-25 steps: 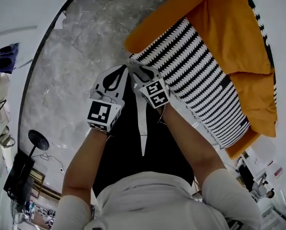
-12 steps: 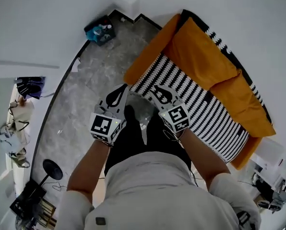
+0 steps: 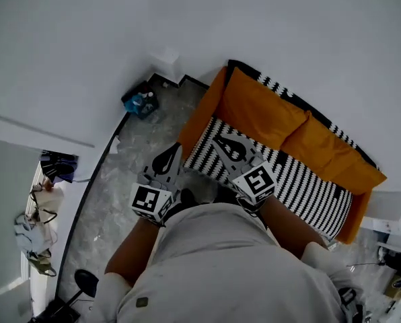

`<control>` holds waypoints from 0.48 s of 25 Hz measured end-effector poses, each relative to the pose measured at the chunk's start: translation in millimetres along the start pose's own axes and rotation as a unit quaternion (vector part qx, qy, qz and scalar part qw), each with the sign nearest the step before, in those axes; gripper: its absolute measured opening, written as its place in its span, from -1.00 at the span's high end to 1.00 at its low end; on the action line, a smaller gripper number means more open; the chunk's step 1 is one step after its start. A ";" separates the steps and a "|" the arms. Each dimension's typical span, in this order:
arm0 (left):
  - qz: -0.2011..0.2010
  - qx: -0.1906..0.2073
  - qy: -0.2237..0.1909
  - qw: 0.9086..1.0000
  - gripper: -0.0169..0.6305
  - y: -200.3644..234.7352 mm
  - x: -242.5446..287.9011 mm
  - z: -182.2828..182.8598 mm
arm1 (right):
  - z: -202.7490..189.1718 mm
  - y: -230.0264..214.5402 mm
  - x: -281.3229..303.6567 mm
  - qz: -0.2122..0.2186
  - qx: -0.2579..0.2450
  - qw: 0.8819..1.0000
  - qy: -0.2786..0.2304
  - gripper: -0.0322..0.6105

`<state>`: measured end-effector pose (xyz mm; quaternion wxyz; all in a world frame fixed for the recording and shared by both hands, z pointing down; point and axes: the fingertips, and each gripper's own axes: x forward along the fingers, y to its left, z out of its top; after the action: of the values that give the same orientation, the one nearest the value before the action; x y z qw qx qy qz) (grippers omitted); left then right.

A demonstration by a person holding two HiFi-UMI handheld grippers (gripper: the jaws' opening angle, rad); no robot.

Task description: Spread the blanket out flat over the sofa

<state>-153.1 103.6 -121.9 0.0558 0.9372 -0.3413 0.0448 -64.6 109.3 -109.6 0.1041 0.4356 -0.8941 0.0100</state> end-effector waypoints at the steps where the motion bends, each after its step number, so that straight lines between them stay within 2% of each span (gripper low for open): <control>1: -0.002 0.001 -0.005 1.000 0.92 -2.2 -3.8 5.4 | 7.4 2.2 -5.9 -0.004 -0.002 1.000 -0.006 0.77; 7: -0.024 -0.003 -0.032 0.999 0.92 -7.0 -21.0 32.0 | 27.7 15.3 -31.0 -0.029 -0.012 0.999 -0.015 0.81; 12: -0.057 -0.003 -0.035 0.998 0.92 -14.0 -29.8 40.9 | 33.7 24.8 -48.5 -0.060 0.000 0.998 -0.012 0.81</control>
<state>-164.9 127.7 -167.0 0.0491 0.9561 -0.2888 0.0073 -60.9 158.7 -150.3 0.0932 0.4888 -0.8674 -0.0013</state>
